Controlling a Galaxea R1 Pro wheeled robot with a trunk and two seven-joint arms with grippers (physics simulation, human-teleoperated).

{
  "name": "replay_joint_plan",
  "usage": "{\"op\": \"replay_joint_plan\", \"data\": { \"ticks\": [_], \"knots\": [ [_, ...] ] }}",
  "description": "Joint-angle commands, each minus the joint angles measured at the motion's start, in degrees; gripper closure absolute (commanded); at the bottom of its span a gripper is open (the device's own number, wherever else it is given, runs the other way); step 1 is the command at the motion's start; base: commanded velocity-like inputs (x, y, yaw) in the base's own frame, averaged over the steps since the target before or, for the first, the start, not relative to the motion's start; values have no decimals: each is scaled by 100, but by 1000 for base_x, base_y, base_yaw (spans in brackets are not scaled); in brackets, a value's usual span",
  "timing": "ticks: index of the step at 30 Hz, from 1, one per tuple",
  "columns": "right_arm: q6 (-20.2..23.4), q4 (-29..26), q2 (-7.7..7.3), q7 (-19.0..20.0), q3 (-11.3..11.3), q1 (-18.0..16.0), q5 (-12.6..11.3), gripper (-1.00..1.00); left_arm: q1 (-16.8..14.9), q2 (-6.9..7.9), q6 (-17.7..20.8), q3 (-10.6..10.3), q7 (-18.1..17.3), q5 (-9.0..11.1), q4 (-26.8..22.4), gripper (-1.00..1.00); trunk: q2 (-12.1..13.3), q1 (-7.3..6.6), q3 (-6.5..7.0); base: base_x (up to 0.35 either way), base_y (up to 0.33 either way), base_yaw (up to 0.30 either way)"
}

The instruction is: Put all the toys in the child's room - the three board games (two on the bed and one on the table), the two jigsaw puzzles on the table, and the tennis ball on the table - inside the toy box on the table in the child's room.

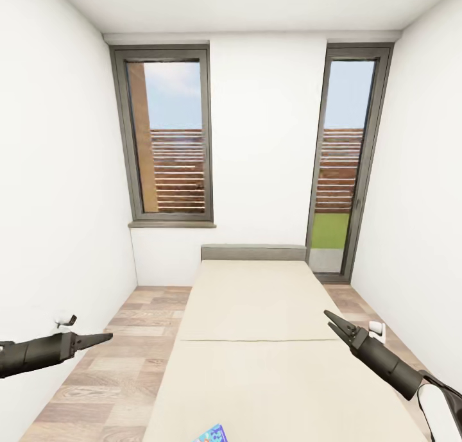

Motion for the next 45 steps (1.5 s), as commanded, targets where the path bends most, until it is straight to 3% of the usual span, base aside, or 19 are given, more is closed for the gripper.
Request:
{"op": "replay_joint_plan", "data": {
  "ticks": [1,5,9,11,12,13,14,17,18,20,22,24,27,31,37,45],
  "knots": [
    [31,-2,0,7,-7,-3,-12,-100,-8,-29,65,-47,88,-7,1,-100,-5,2,-3,0,0,0],
    [35,-18,-4,-8,-10,-3,1,-100,-50,-297,93,-228,879,-5,-5,-100,-5,2,-14,0,0,0],
    [63,-23,-26,-17,-12,-3,12,-100,-80,-832,113,-295,2001,-21,14,-100,-5,2,-45,0,0,0],
    [82,-24,-41,-18,-15,-3,11,-100,-90,-1012,118,-303,2418,-42,52,-100,-5,2,-62,0,0,0],
    [104,-22,-53,-19,-17,-3,16,-100,-107,-1200,121,-311,2900,-85,121,-100,-5,2,-71,0,0,0],
    [115,-21,-60,-19,-18,-3,20,-100,-129,-1302,122,-318,3160,-114,167,-100,-5,2,-80,0,0,0],
    [129,-17,-70,-19,-20,-3,26,-100,-229,-1519,125,-345,3714,-177,276,-100,-5,2,-90,0,0,0],
    [144,-4,-84,-35,-25,-3,31,-100,-525,-1843,131,-419,4545,-252,485,-100,-5,2,-117,0,0,0],
    [149,4,-88,-47,-28,-3,31,-100,-783,-2015,132,-479,5050,-282,675,-100,-5,2,-126,0,0,0],
    [161,12,-95,-59,-58,-3,34,-100,-1179,-2183,141,-577,5669,-308,1022,-100,-5,2,-145,0,0,0],
    [181,16,-97,-64,-110,-3,35,-100,-1433,-2248,145,-649,5973,-318,1276,-100,-5,2,-164,0,0,0],
    [249,35,-100,-69,-261,-3,41,-100,-1954,-2332,158,-782,6352,-329,1771,-100,-5,2,-182,0,0,0],
    [333,42,-101,-72,-410,-3,45,-100,-2557,-2454,157,-916,6607,-337,2335,-100,-5,2,-211,0,0,0],
    [392,45,-103,-89,-466,-8,70,-100,-2967,-2712,119,-993,7031,-354,2906,-100,-5,2,-248,0,0,0],
    [535,32,-103,-164,-464,-11,88,-100,-3127,-3115,25,-1010,8031,-350,3169,-100,-5,2,-304,0,0,0],
    [1018,-1,-101,-168,-482,-11,72,-100,-3149,-3448,-127,-1013,8571,-347,3327,-100,-5,2,-379,0,0,0]
  ]
}}
